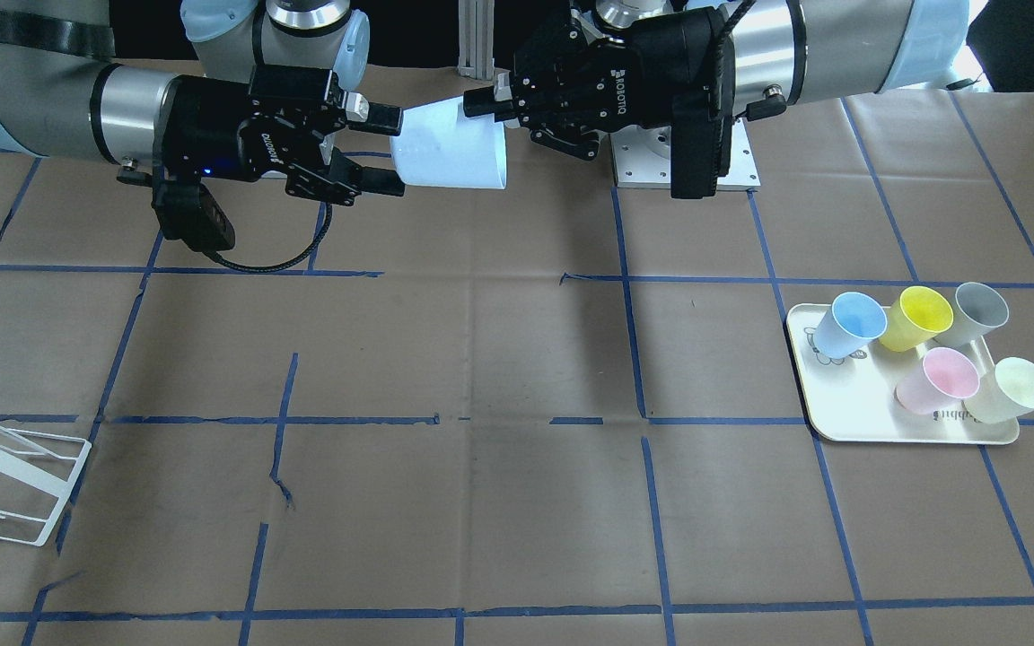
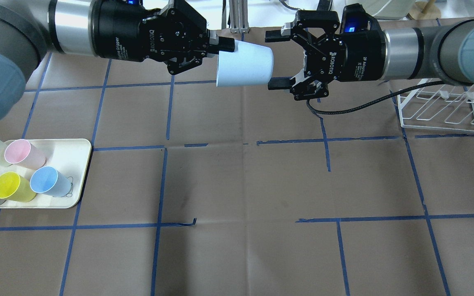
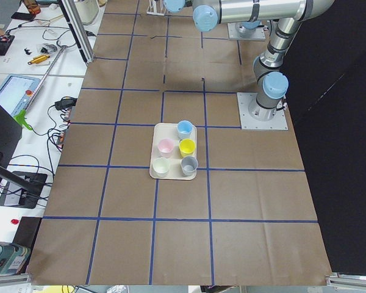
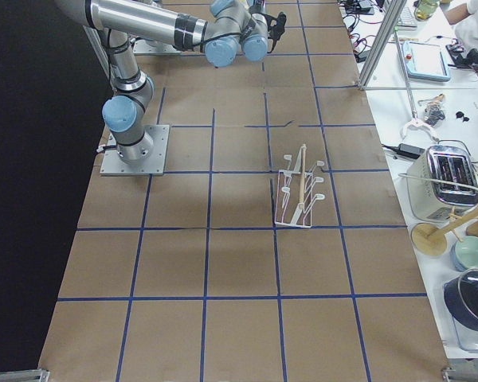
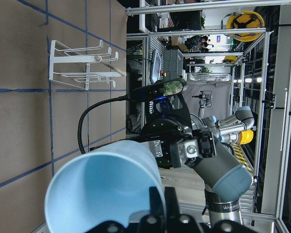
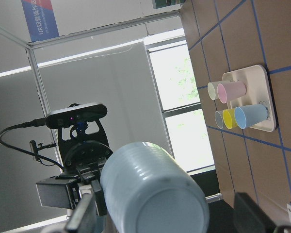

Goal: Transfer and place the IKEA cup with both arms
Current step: 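Open the right gripper and pull it back while the left gripper takes the cup, then carry the cup with the left gripper down onto the white tray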

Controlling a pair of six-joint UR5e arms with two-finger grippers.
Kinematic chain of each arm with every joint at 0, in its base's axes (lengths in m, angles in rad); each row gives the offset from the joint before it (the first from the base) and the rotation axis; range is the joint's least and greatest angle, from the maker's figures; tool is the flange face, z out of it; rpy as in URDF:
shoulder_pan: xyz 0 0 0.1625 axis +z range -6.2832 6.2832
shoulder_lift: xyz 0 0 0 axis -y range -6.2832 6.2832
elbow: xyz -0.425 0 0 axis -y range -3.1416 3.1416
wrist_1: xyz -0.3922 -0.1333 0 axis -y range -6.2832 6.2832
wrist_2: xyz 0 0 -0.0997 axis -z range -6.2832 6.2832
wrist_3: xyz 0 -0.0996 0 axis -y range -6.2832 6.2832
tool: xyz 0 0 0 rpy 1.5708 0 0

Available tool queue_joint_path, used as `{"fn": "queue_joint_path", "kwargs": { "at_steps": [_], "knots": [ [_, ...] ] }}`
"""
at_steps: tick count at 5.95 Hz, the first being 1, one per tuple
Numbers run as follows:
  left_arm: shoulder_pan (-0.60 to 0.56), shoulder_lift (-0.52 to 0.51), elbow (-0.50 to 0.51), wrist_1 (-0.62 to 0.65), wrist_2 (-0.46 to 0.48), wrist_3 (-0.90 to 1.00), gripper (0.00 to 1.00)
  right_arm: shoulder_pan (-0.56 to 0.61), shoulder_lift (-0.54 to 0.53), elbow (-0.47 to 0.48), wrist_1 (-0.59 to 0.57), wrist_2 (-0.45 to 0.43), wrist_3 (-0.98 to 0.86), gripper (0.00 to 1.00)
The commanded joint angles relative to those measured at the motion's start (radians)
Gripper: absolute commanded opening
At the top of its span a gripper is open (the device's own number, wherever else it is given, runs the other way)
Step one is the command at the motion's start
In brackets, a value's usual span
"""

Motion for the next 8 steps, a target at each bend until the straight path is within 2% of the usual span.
{"fn": "queue_joint_path", "kwargs": {
  "at_steps": [1,2,3,4,5,6,7,8],
  "knots": [
    [0.006,-0.006,0.019,0.013,0.171,-0.056,0.01,-0.073,0.003,0.0,-0.012,-0.008,0.002,1.0],
    [0.006,0.005,0.018,0.125,0.355,-0.237,0.01,-0.15,0.004,0.003,-0.048,-0.087,0.0,1.0],
    [0.003,0.001,0.017,0.193,0.659,-0.301,0.01,-0.186,0.006,0.005,-0.123,-0.161,0.002,1.0],
    [0.006,-0.015,0.017,0.192,0.854,-0.293,0.02,-0.186,0.0,-0.003,-0.18,-0.224,0.023,1.0],
    [0.018,-0.033,0.007,0.201,1.095,-0.268,0.0,-0.183,-0.012,-0.027,-0.342,-0.384,0.214,1.0],
    [0.049,-0.045,-0.014,0.195,1.312,-0.153,0.0,-0.149,-0.017,-0.046,-0.577,-0.571,0.458,1.0],
    [0.092,-0.1,-0.02,0.204,1.471,-0.006,0.0,-0.053,-0.023,-0.061,-0.659,-0.709,0.532,1.0],
    [0.142,-0.152,-0.026,0.297,1.541,0.135,0.0,0.031,-0.028,-0.093,-0.754,-0.922,0.625,1.0]
  ]
}}
